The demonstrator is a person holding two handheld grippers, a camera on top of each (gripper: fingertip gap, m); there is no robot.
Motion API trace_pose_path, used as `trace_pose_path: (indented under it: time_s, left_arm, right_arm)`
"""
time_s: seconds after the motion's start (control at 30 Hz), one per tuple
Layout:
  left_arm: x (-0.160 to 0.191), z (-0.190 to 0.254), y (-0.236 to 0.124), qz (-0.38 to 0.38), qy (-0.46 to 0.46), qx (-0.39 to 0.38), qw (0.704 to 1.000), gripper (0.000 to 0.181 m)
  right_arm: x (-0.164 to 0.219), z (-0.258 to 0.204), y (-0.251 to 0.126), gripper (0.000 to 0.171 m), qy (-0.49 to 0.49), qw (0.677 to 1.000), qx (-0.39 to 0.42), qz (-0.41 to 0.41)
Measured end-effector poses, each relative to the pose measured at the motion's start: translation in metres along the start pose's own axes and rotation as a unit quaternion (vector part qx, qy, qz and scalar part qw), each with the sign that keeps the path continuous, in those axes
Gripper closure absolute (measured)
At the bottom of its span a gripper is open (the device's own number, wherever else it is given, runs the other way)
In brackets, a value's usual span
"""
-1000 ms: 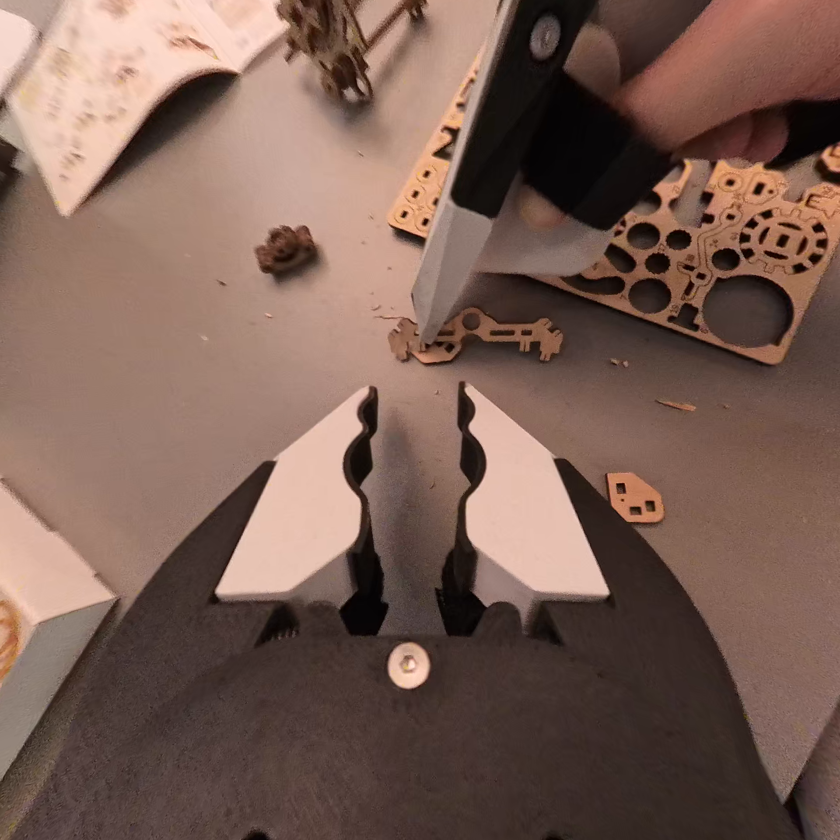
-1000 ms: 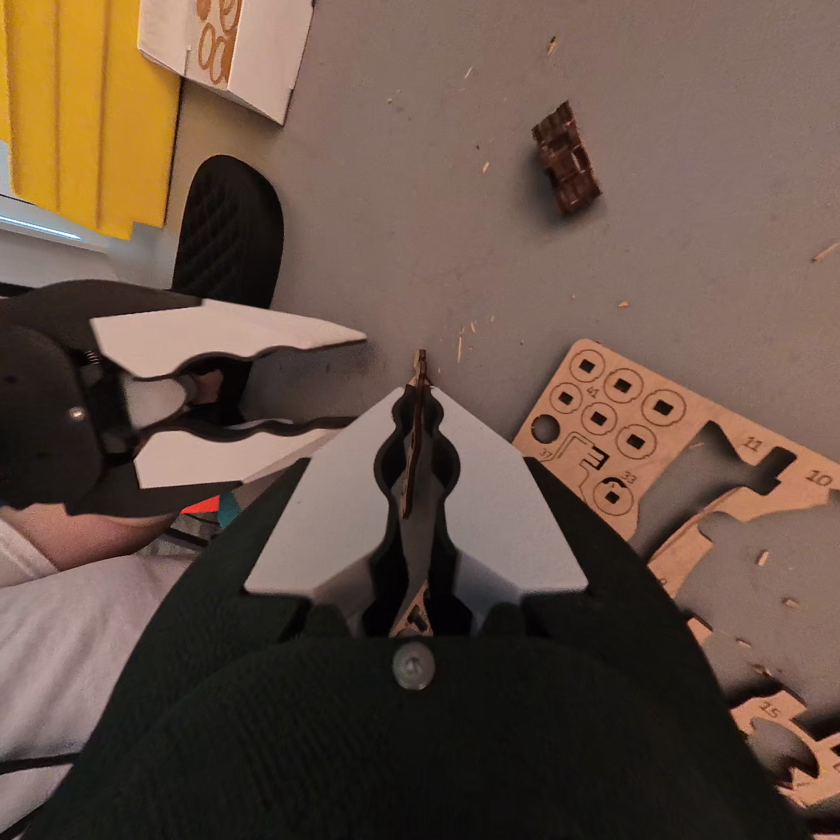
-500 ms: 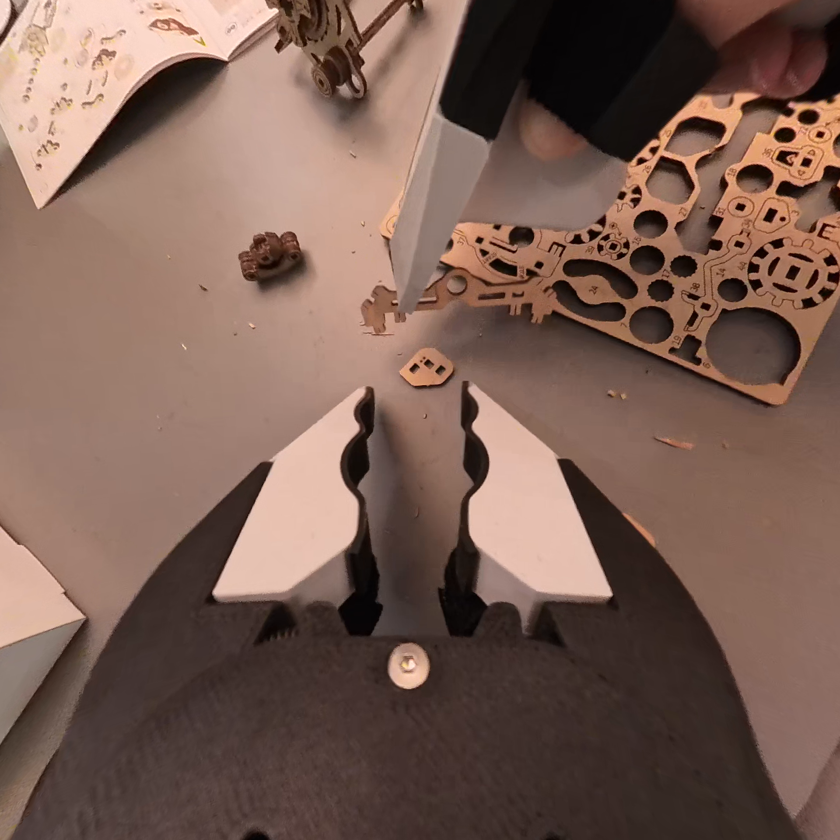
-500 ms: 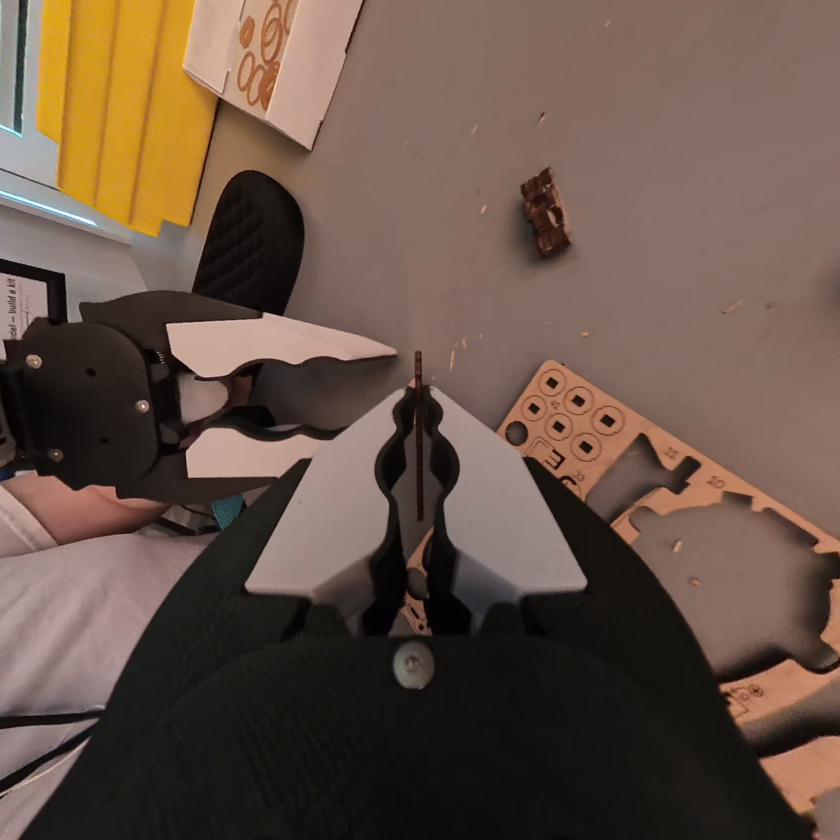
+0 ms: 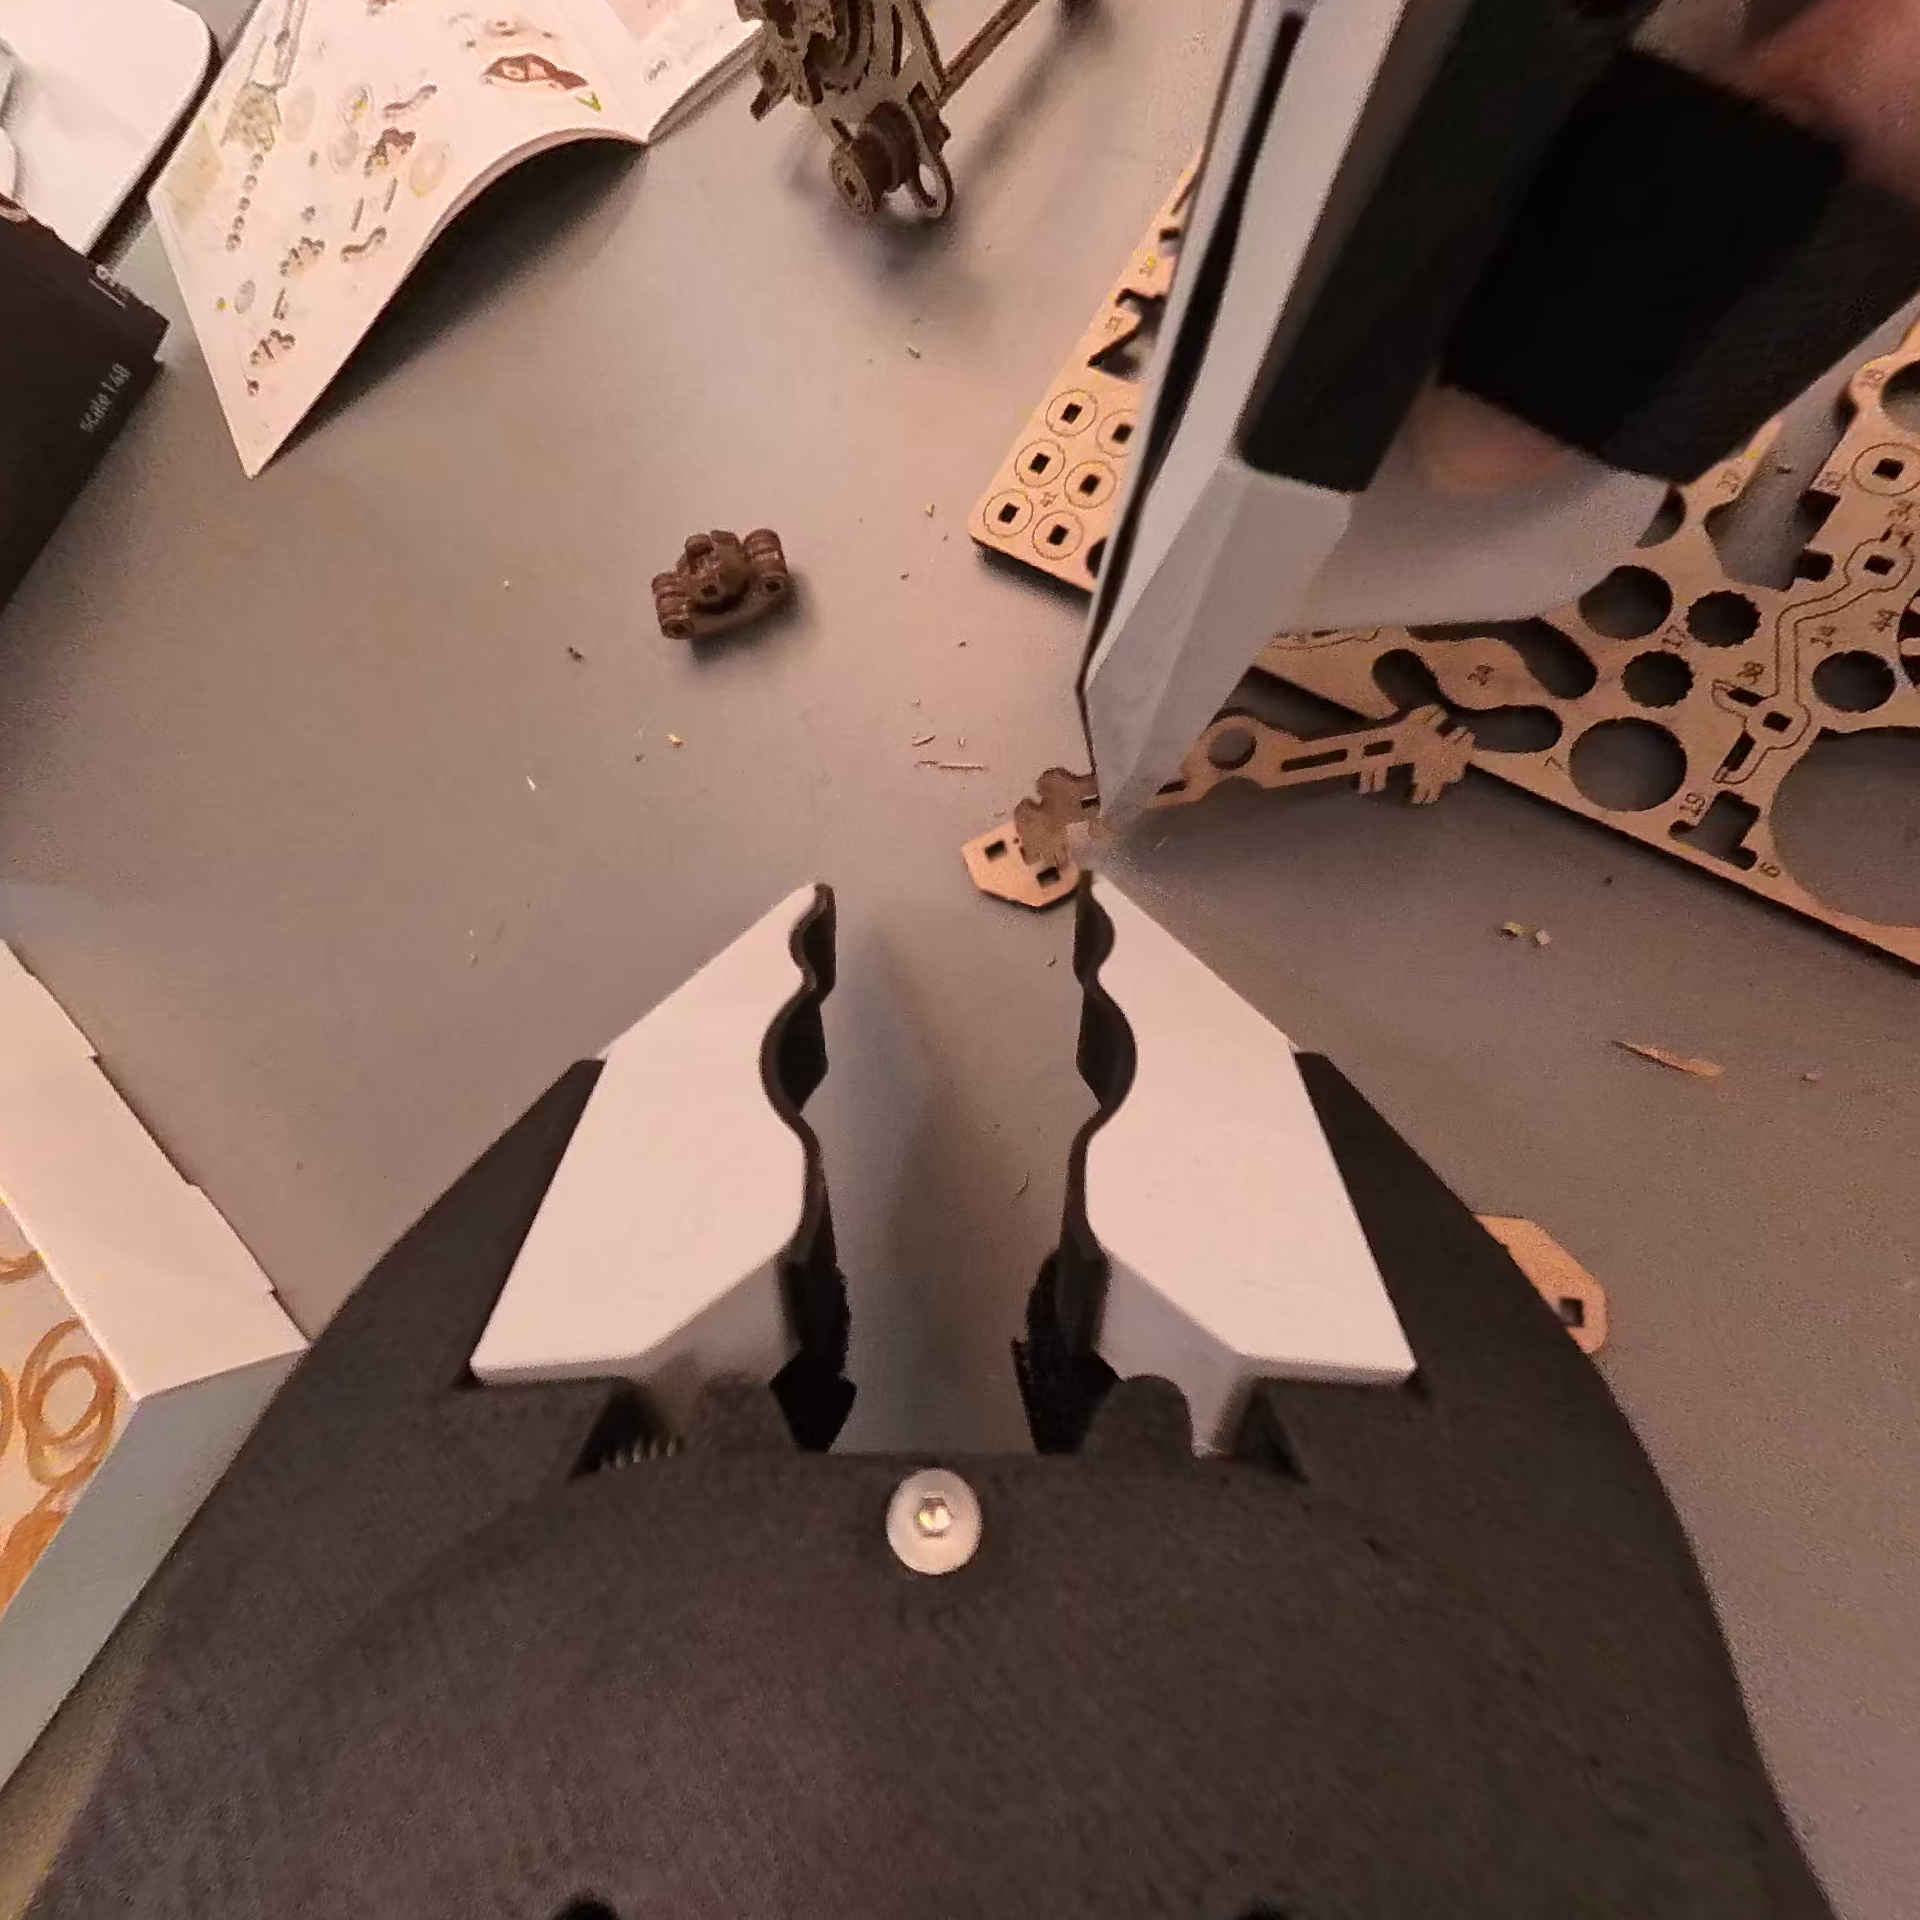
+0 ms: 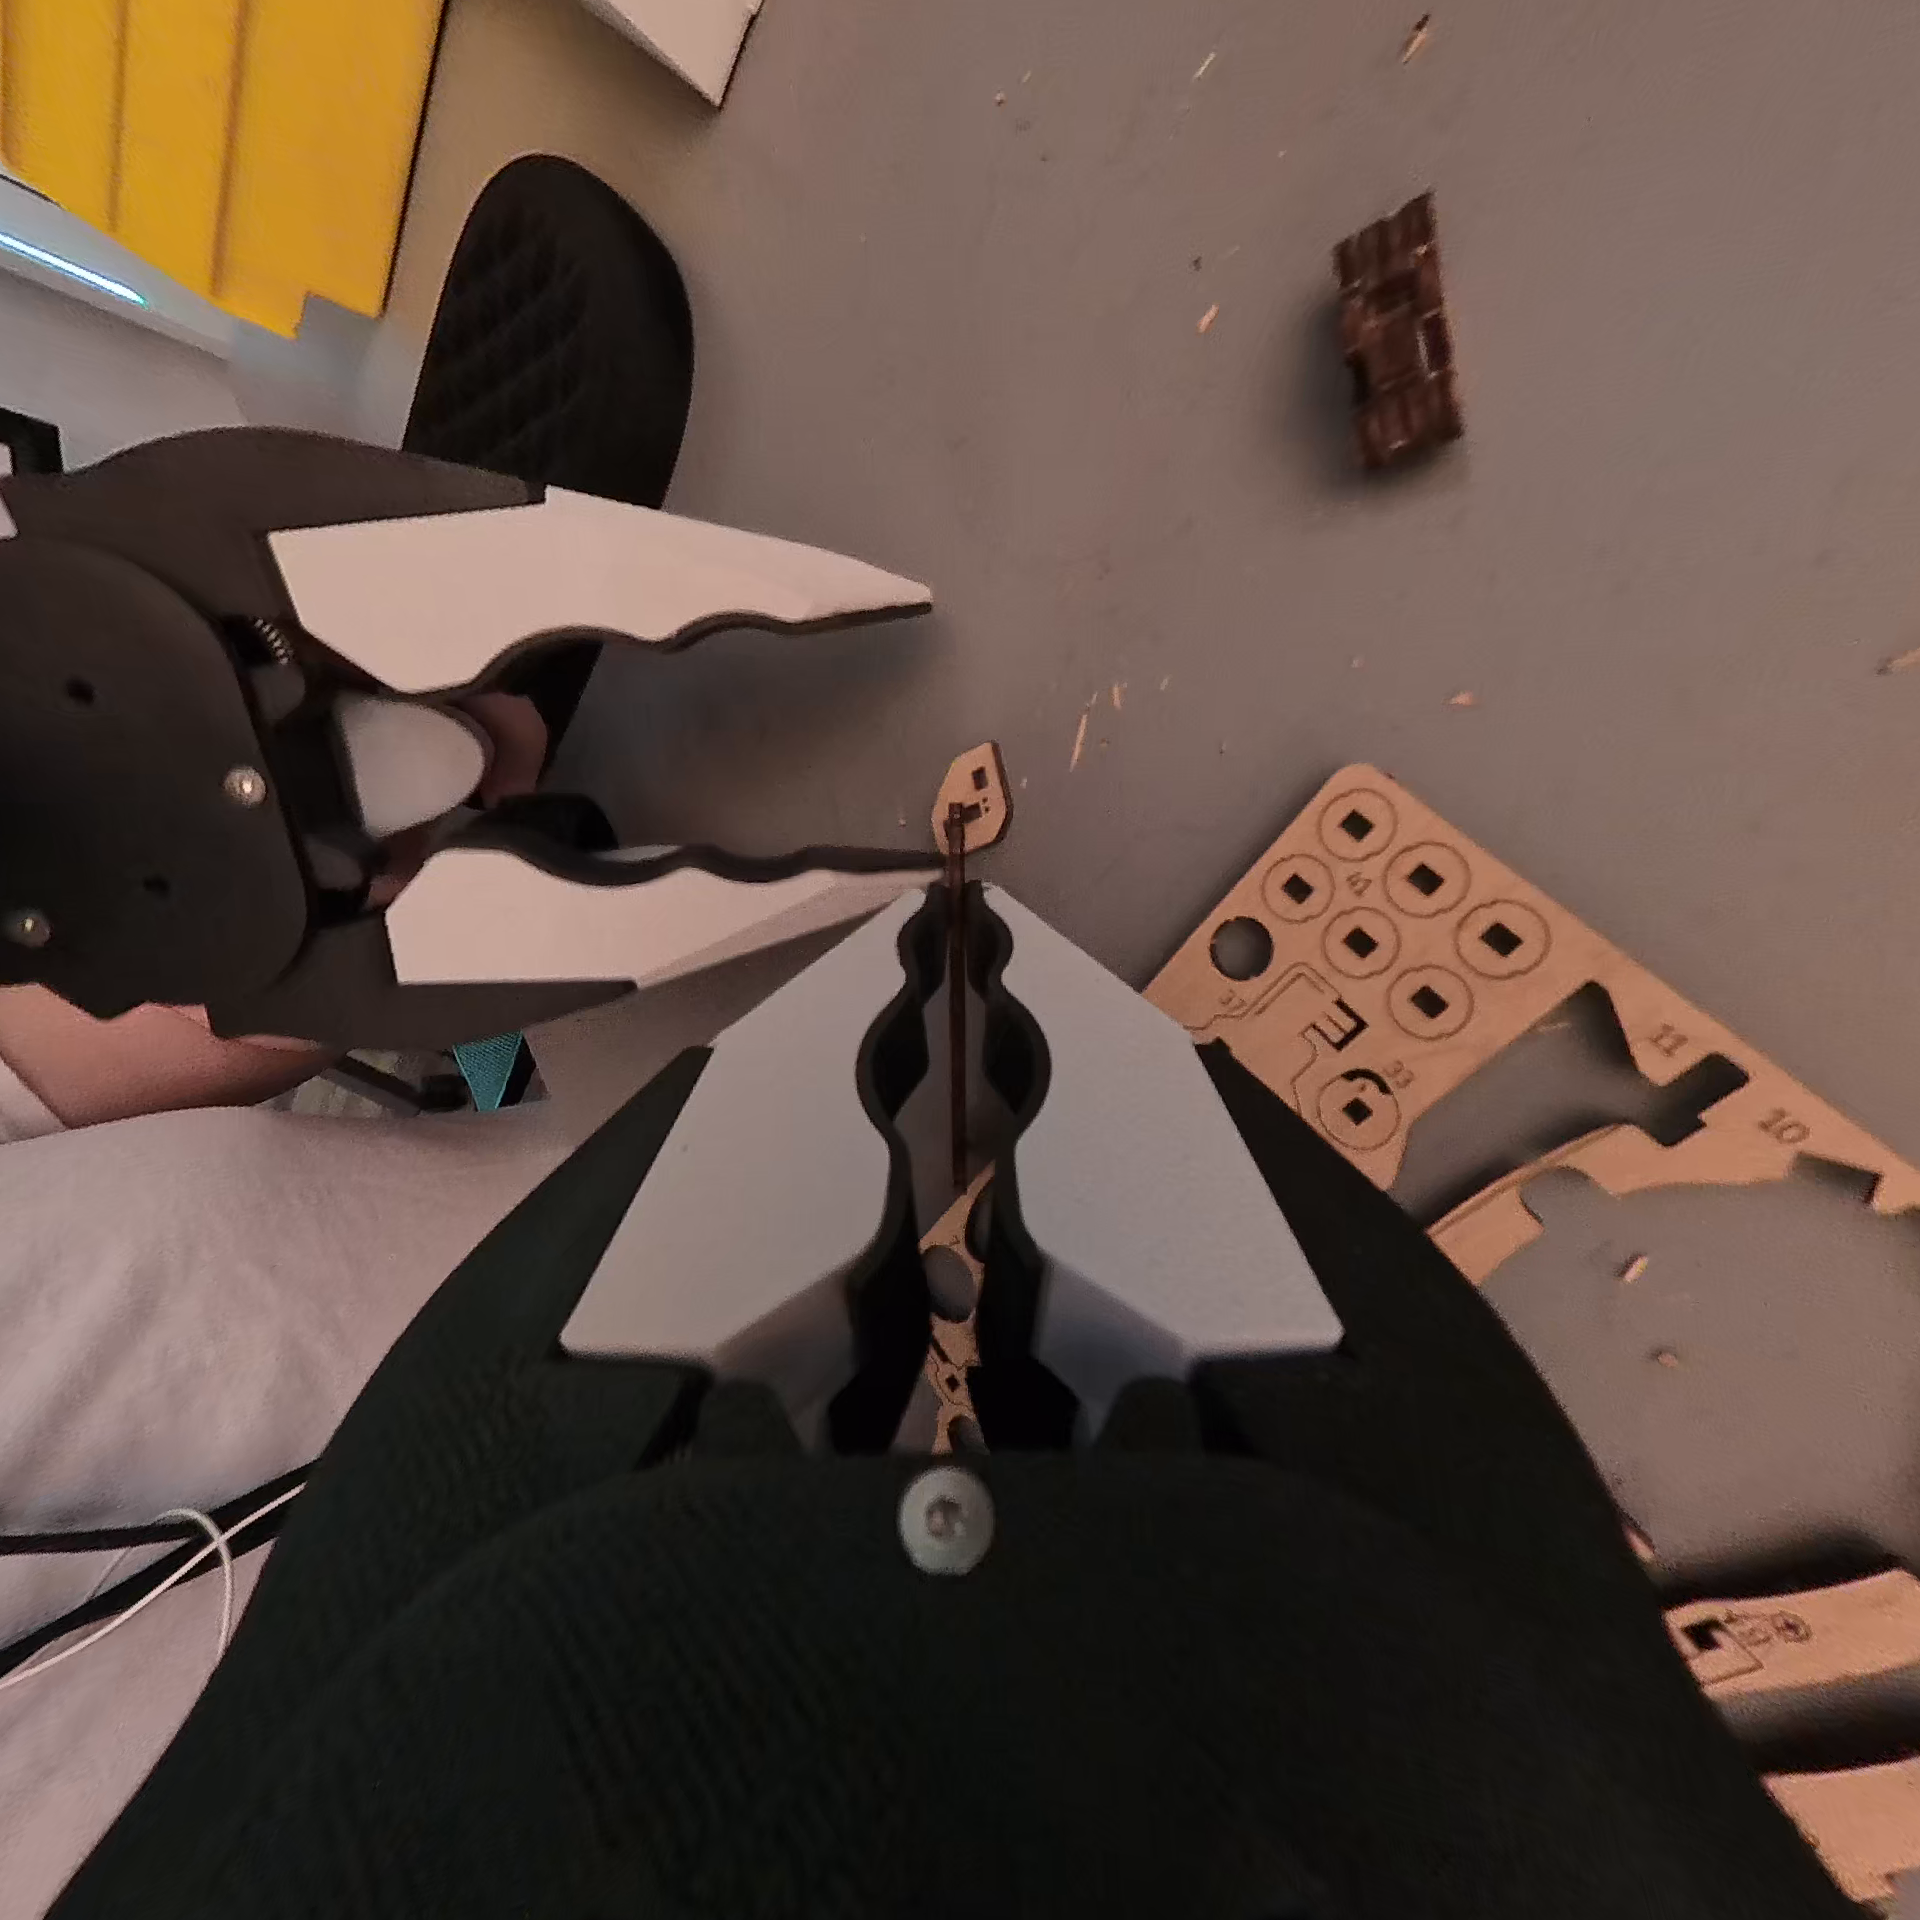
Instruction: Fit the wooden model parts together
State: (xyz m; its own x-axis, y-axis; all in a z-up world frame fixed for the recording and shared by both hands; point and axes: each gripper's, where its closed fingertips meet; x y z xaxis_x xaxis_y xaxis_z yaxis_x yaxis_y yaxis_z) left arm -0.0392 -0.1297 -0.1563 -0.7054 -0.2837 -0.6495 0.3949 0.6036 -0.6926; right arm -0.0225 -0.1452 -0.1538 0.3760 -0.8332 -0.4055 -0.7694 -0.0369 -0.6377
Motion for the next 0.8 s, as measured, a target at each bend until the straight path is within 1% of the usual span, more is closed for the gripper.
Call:
trace_pose_path:
  time_s: [0.13, 0.2, 0.27, 0.33, 0.4, 0.47, 0.53, 0.6, 0.7, 0.8]
  left_arm:
    - [0.004, 0.002, -0.003, 0.002, -0.009, 0.021, 1.000, 0.140]
    - [0.005, 0.005, -0.003, 0.006, -0.008, 0.044, 0.999, 0.144]
    - [0.005, 0.005, -0.003, 0.004, 0.000, 0.067, 0.998, 0.141]
    - [0.005, 0.007, -0.004, 0.004, 0.036, 0.099, 0.994, 0.137]
    - [0.002, 0.006, -0.003, 0.019, 0.107, 0.118, 0.987, 0.134]
    - [0.000, 0.010, -0.004, 0.033, 0.172, 0.148, 0.973, 0.137]
    - [-0.002, 0.011, -0.003, 0.036, 0.213, 0.179, 0.960, 0.132]
    - [-0.003, 0.015, -0.002, 0.033, 0.229, 0.216, 0.948, 0.129]
    - [-0.002, 0.022, -0.002, 0.024, 0.237, 0.266, 0.934, 0.133]
    - [-0.002, 0.023, -0.001, 0.012, 0.235, 0.279, 0.931, 0.135]
  right_arm:
    - [-0.003, -0.003, -0.010, 0.170, -0.001, 0.999, -0.015, 0.029]
    - [-0.002, 0.001, -0.019, 0.169, 0.003, 0.999, -0.008, 0.043]
    - [-0.001, 0.001, -0.031, 0.169, 0.006, 0.998, -0.014, 0.065]
    - [0.001, -0.003, -0.042, 0.170, 0.007, 0.996, -0.029, 0.088]
    - [0.006, -0.003, -0.054, 0.170, 0.007, 0.994, -0.034, 0.105]
    - [0.009, -0.005, -0.065, 0.170, 0.009, 0.991, -0.045, 0.125]
    - [0.010, -0.011, -0.075, 0.169, 0.010, 0.988, -0.064, 0.142]
    - [0.010, -0.011, -0.081, 0.170, 0.007, 0.986, -0.063, 0.151]
    - [0.010, -0.010, -0.085, 0.169, 0.001, 0.986, -0.061, 0.152]
    - [0.008, -0.006, -0.086, 0.170, 0.003, 0.986, -0.066, 0.155]
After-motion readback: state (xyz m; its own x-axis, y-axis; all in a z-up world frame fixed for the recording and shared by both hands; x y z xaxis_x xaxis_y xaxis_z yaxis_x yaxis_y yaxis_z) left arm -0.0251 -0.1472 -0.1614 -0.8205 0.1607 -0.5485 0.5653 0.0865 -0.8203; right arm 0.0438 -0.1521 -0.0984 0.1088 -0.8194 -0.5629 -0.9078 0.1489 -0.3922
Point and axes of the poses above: each gripper's, where its closed fingertips meet, y out along the fingers, x out of its underside, z = x × y across the jaws, and after that the axes turned 4 degrees about -x, right-handed
